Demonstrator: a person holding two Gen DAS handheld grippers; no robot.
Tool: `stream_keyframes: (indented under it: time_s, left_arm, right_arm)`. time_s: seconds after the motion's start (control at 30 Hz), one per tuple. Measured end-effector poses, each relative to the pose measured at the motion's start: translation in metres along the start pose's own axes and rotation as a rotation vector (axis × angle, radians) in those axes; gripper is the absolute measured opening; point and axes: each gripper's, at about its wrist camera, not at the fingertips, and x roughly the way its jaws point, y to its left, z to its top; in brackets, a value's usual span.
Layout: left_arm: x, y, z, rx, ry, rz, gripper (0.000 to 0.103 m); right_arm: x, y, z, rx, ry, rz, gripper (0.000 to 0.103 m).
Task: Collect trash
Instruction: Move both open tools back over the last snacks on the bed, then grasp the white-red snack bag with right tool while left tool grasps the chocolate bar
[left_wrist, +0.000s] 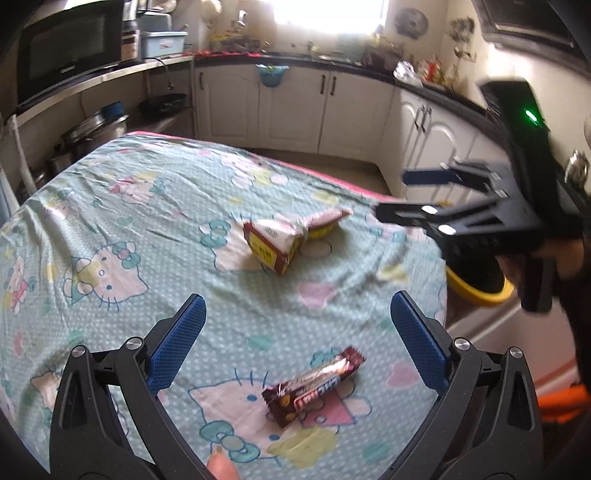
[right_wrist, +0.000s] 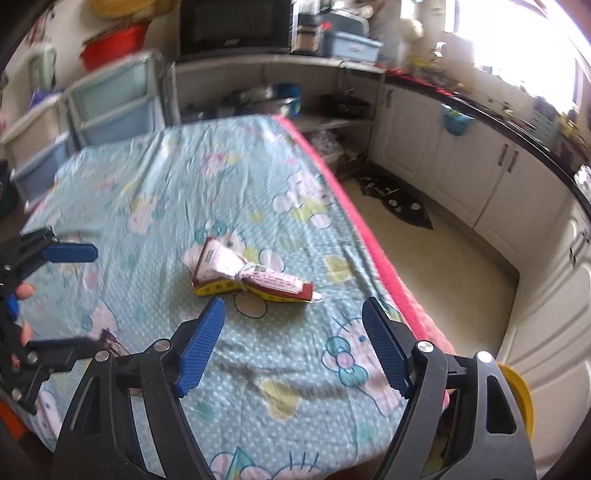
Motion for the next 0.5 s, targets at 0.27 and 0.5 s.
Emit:
stream_keyframes:
  time_s: [0.27, 0.5]
  left_arm:
    - [0.015, -0.004, -0.019, 0.101, 0.089, -0.026, 0.09]
    - [0.033, -0.005, -0.031, 0.164, 0.185, -0.049, 0.076]
  right_arm:
    - [0.052, 0.014, 0.011, -0.124, 0.106, 0.02, 0.074]
    - [0.093, 0.032, 0.02, -0.283, 0.202, 0.044, 0.074]
